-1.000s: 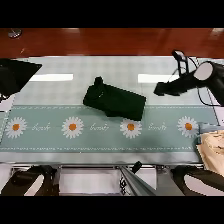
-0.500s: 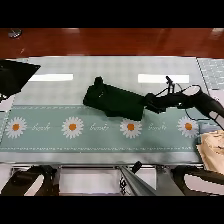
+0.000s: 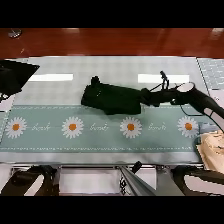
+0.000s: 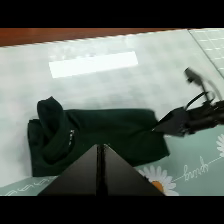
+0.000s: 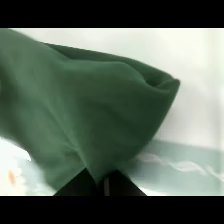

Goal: Fold the shirts.

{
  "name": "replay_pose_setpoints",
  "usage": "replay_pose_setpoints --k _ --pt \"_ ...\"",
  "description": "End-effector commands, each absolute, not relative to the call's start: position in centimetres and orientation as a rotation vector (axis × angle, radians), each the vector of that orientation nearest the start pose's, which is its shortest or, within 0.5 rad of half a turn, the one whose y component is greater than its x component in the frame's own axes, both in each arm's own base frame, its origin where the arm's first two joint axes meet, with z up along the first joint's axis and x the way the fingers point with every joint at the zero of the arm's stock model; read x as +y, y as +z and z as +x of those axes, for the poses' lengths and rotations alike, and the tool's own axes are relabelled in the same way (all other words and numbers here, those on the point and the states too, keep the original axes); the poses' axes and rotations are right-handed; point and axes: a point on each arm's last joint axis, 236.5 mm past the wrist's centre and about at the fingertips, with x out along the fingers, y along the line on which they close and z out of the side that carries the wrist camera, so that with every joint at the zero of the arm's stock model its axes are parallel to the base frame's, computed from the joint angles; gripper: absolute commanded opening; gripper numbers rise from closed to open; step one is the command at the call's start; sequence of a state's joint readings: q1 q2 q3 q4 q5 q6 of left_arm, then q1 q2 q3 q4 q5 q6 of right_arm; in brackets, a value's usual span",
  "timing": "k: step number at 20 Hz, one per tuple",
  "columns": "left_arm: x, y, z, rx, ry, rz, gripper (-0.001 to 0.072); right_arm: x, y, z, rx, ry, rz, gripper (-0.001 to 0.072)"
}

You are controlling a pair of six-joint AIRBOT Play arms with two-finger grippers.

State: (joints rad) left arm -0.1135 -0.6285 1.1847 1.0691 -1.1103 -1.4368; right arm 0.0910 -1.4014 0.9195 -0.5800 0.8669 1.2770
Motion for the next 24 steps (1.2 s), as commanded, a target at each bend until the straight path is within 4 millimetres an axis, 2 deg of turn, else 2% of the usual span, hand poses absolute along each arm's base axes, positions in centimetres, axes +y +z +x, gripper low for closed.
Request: replay_pose_setpoints --k 1,3,5,6,8,10,13,16,19,22,24 --pt "-12.8 27.3 29.0 0.537 -0.488 -0.163 0.0024 15.9 7.2 41.1 0.982 0.529 0.579 0.0024" --pt "-12.8 27.0 30.5 0.532 -0.476 -0.177 0.0025 12.2 15.4 42.1 0.799 0.448 0.539 0.0025" --pt "-12.7 26.7 32.4 0.517 -0.465 -0.170 0.0025 8.5 22.4 41.4 0.661 0.351 0.545 0.0025" --pt "-12.7 26.4 33.3 0.512 -0.461 -0.168 0.0025 6.7 25.0 40.4 0.615 0.305 0.533 0.0025" --pt "-12.7 25.5 34.7 0.527 -0.450 -0.178 0.0025 3.1 27.1 38.3 0.602 0.196 0.514 0.0024" --pt "-12.8 24.4 35.5 0.557 -0.446 -0.183 0.0024 0.2 26.7 36.0 0.658 0.107 0.510 0.0025" --pt "-13.2 23.5 36.0 0.582 -0.453 -0.181 0.0025 -4.7 23.7 32.1 0.801 -0.061 0.506 0.0025" --pt "-13.3 23.4 36.0 0.568 -0.474 -0.116 0.0024 -10.6 21.1 27.7 0.925 -0.291 0.464 0.0025" --pt "-13.2 23.7 36.3 0.548 -0.471 -0.108 0.0025 -16.1 19.3 22.2 1.055 -0.542 0.396 0.0025" --pt "-12.7 25.3 37.4 0.469 -0.444 -0.121 0.0025 -19.1 18.5 16.4 1.222 -0.723 0.312 0.0025" --pt "-12.3 26.8 38.4 0.395 -0.418 -0.132 0.0025 -20.0 18.5 14.4 1.265 -0.806 0.311 0.0025"
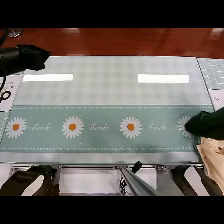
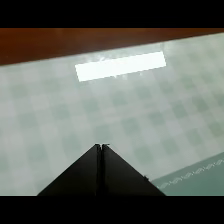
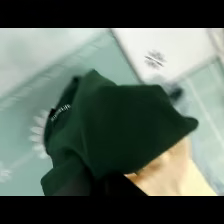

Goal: Fold the shirts.

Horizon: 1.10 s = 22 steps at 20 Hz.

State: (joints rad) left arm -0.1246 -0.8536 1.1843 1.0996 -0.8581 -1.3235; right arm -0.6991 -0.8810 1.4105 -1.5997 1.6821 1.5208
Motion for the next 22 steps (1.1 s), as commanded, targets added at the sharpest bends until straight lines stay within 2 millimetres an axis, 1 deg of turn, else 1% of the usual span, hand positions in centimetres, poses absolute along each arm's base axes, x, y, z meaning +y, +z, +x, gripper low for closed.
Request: replay_pose_setpoints --k 1,2,4,5,6,8,9,10,12,14,16,17,18,19,20,22 --pt "-12.0 27.5 38.8 0.360 -0.406 -0.138 0.0025 -20.4 18.6 13.4 1.292 -0.849 0.301 0.0025" --pt "-11.7 28.3 39.2 0.324 -0.392 -0.143 0.0025 -20.6 18.7 12.1 1.334 -0.885 0.289 0.0025" --pt "-10.9 29.8 39.9 0.254 -0.362 -0.153 0.0025 -20.8 18.8 10.6 1.376 -0.923 0.279 0.0025" --pt "-10.4 30.6 40.3 0.217 -0.345 -0.151 0.0025 -21.3 19.1 10.0 1.385 -0.959 0.264 0.0025" --pt "-9.9 31.2 40.6 0.186 -0.330 -0.129 0.0025 -22.0 19.6 8.9 1.398 -1.018 0.239 0.0025" --pt "-8.7 31.9 41.0 0.145 -0.299 -0.099 0.0025 -22.9 20.3 7.4 1.416 -1.099 0.209 0.0026" --pt "-8.0 32.1 41.2 0.137 -0.281 -0.102 0.0025 -23.1 20.2 6.8 1.427 -1.113 0.216 0.0026" --pt "-7.2 32.1 41.4 0.136 -0.262 -0.103 0.0025 -23.2 19.8 6.0 1.444 -1.131 0.239 0.0026" --pt "-5.7 31.6 41.9 0.144 -0.225 -0.106 0.0025 -22.9 18.2 3.6 1.499 -1.171 0.301 0.0026" --pt "-4.6 31.0 42.5 0.157 -0.198 -0.101 0.0025 -21.9 15.7 0.7 1.583 -1.199 0.377 0.0027" --pt "-4.0 30.3 43.1 0.170 -0.187 -0.079 0.0025 -20.5 13.2 -2.0 1.678 -1.209 0.457 0.0028" --pt "-4.0 29.9 43.3 0.178 -0.186 -0.077 0.0025 -19.9 12.0 -3.3 1.719 -1.218 0.492 0.0044" --pt "-3.9 29.6 43.5 0.185 -0.184 -0.074 0.0025 -19.5 11.4 -4.7 1.760 -1.239 0.509 0.0073" --pt "-3.9 29.4 43.7 0.190 -0.184 -0.075 0.0025 -19.3 11.0 -6.2 1.796 -1.277 0.517 0.0077" --pt "-3.9 29.3 43.8 0.192 -0.184 -0.075 0.0025 -19.3 10.8 -7.2 1.811 -1.310 0.511 0.0101" --pt "-3.9 29.3 43.8 0.193 -0.184 -0.075 0.0025 -19.5 10.2 -8.1 1.839 -1.292 0.490 0.0309"
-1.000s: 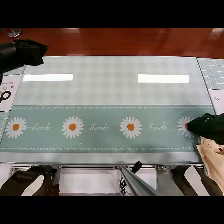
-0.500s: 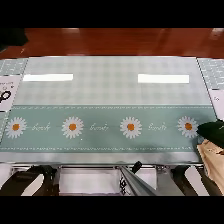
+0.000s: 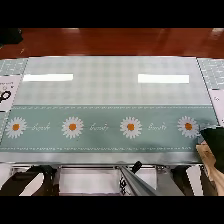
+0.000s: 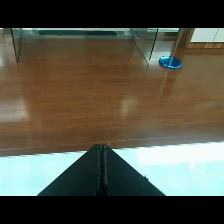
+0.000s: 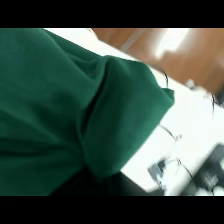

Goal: Fold the shirts.

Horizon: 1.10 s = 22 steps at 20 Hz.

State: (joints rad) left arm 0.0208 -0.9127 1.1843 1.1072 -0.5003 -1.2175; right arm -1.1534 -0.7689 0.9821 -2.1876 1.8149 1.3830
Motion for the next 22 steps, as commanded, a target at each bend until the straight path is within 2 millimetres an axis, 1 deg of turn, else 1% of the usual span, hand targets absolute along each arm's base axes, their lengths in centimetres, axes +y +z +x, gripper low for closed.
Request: replay_pose_setpoints --k 1,2,4,5,6,7,8,9,10,11,12,13,14,15,16,17,18,19,20,21,22 --pt "-3.9 29.3 43.8 0.193 -0.184 -0.076 0.0025 -19.9 9.9 -8.3 1.847 -1.270 0.463 0.0415" --pt "-3.9 29.3 43.8 0.194 -0.184 -0.076 0.0025 -20.6 9.9 -8.2 1.847 -1.243 0.423 0.0433" --pt "-4.0 29.1 43.9 0.198 -0.185 -0.077 0.0025 -22.4 9.8 -7.3 1.808 -1.195 0.326 0.0439" --pt "-4.0 28.9 44.0 0.205 -0.187 -0.078 0.0026 -23.4 9.4 -6.2 1.748 -1.180 0.300 0.0439" --pt "-4.2 28.6 44.0 0.216 -0.191 -0.078 0.0026 -24.5 8.8 -4.2 1.653 -1.146 0.286 0.0439" --pt "-4.5 28.0 44.1 0.235 -0.200 -0.075 0.0026 -25.5 8.2 -1.3 1.527 -1.096 0.289 0.0439" --pt "-4.8 27.2 44.1 0.262 -0.214 -0.059 0.0026 -26.7 8.3 2.5 1.368 -1.038 0.289 0.0439" --pt "-5.6 26.1 44.1 0.298 -0.243 -0.029 0.0041 -27.6 9.1 6.6 1.203 -0.981 0.285 0.0439" --pt "-6.5 25.0 44.1 0.336 -0.270 -0.019 0.0106 -28.2 10.7 10.9 1.037 -0.917 0.277 0.0439" --pt "-7.8 23.6 44.1 0.379 -0.304 -0.015 0.0178 -28.2 12.9 15.6 0.869 -0.834 0.264 0.0439" --pt "-9.3 22.3 44.2 0.417 -0.340 -0.011 0.0293 -27.4 15.0 19.7 0.739 -0.735 0.248 0.0438" --pt "-11.1 20.8 44.3 0.459 -0.383 -0.002 0.0332 -25.6 16.6 23.7 0.643 -0.616 0.241 0.0438" --pt "-13.0 19.1 44.2 0.506 -0.426 0.024 0.0333 -23.3 17.5 26.8 0.590 -0.503 0.267 0.0438" --pt "-14.9 16.9 43.7 0.580 -0.472 0.065 0.0402 -20.3 17.7 29.7 0.568 -0.383 0.304 0.0438" --pt "-16.4 14.3 42.9 0.684 -0.496 0.087 0.0456 -17.1 17.3 32.0 0.582 -0.269 0.319 0.0438" --pt "-17.2 11.9 41.8 0.794 -0.501 0.113 0.0511 -14.2 16.4 33.6 0.622 -0.175 0.302 0.0439" --pt "-17.5 9.4 40.6 0.911 -0.486 0.154 0.0557 -11.0 14.7 34.5 0.702 -0.079 0.258 0.0454" --pt "-17.4 7.4 39.5 1.002 -0.470 0.198 0.0585 -8.1 12.6 34.6 0.806 0.009 0.206 0.0508" --pt "-17.3 5.9 38.4 1.076 -0.452 0.237 0.0588 -5.4 10.1 33.9 0.933 0.091 0.150 0.0554" --pt "-17.0 4.7 37.4 1.141 -0.427 0.264 0.0595 -3.8 8.1 33.1 1.040 0.126 0.115 0.0603" --pt "-16.7 4.0 36.6 1.190 -0.395 0.267 0.0677 -2.7 6.4 32.3 1.133 0.142 0.085 0.0614"
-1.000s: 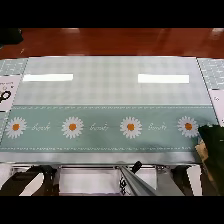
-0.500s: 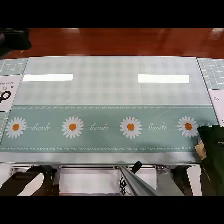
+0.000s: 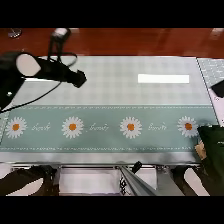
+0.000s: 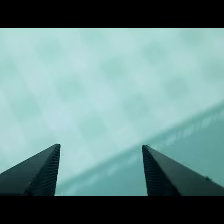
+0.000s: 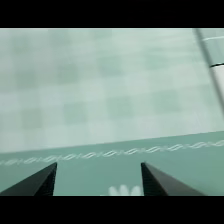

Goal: Fold the shirts.

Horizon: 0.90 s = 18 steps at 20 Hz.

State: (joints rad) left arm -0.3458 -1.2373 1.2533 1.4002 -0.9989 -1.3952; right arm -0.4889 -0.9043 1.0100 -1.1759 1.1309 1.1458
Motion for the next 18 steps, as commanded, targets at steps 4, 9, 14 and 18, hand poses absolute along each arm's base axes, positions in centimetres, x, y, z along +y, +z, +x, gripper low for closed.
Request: replay_pose_setpoints --k 4,9,14,18 --pt "-16.4 3.4 35.4 1.266 -0.307 0.181 0.0713 1.5 4.5 32.0 1.236 0.199 0.169 0.0614" --pt "-16.4 3.4 35.4 1.268 -0.290 0.158 0.0713 0.9 4.5 32.6 1.220 0.144 0.188 0.0612" --pt "-16.4 3.4 35.4 1.269 -0.288 0.155 0.0709 0.2 3.9 32.8 1.249 0.093 0.217 0.0600" --pt "-16.4 3.4 35.4 1.269 -0.288 0.155 0.0709 0.1 4.4 33.9 1.230 0.114 0.188 0.0601"
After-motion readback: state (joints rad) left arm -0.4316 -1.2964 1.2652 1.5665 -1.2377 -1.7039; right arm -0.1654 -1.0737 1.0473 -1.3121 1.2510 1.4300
